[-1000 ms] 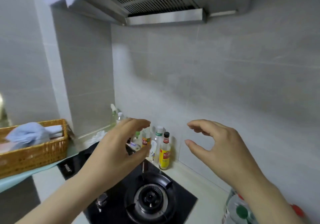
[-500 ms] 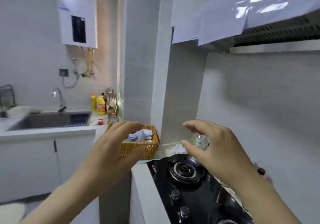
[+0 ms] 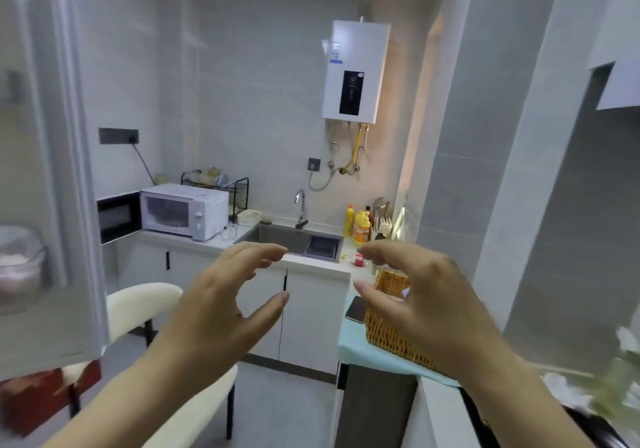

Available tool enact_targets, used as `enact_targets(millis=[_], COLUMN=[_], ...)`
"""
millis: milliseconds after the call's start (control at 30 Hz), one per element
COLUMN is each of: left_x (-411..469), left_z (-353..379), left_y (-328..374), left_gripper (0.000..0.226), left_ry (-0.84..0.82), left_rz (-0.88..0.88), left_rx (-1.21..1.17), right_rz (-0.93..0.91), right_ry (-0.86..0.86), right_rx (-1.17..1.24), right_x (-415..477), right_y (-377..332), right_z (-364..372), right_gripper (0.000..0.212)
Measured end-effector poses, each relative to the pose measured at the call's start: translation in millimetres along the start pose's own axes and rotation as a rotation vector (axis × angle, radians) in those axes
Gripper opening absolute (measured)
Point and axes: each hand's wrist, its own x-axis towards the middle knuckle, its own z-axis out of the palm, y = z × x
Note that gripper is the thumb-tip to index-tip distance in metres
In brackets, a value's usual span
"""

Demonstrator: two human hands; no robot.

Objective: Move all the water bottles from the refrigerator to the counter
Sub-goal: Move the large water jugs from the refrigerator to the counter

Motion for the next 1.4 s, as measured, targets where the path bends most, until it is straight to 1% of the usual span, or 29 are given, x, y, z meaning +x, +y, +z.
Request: enact_targets(millis=[200, 400, 567, 667, 733, 800, 867, 1067, 1200, 1400], left_x=[-11, -28, -53, -71, -81, -105, -112, -163, -192, -230], left_z=[-36, -70, -96, -116, -128, -152, -164, -235, -288, -358], left_y=[-25, -29, -22, -15, -15, -10, -9, -7, -13, -32], left_gripper=[0.047, 0.05, 0.045, 0.039, 0.039, 0.039, 0.041, 0.04, 0.041, 0.039], left_ry=[0.116, 0.21, 0.264, 0.318, 0.341, 0.407, 0.412, 0.573, 0.609, 0.608], left_rz=[-0.117, -0.267, -0.406, -0.48, -0.533, -0.59, -0.617, -0.697, -0.721, -0.752], left_rx=[0.185, 0.4, 0.553, 0.635, 0.682, 0.753, 0.776, 0.81, 0.858, 0.888], right_rz=[-0.208, -0.4, -0.496, -0.568, -0.607, -0.693, -0.711, -0.823, -0.839, -0.863], right_ry=[-0.029, -0.096, -0.148, -0.156, -0.178, -0.183, -0.192, -0.235, -0.233, -0.258], right_rx=[0.174, 0.337, 0.444, 0.515, 0.559, 0.6, 0.636, 0.716, 0.766, 0.753], right_x=[53, 93, 110, 116, 117, 117, 119, 112, 110, 105], right_y=[-13, -35, -65, -95, -113, -152, -170, -277, -344, -428], right_z=[53, 102, 139, 157, 162, 175, 178, 196, 210, 234], right_gripper=[0.04, 0.039, 0.041, 0.04, 0.038, 0.036, 0.035, 0.038, 0.036, 0.04])
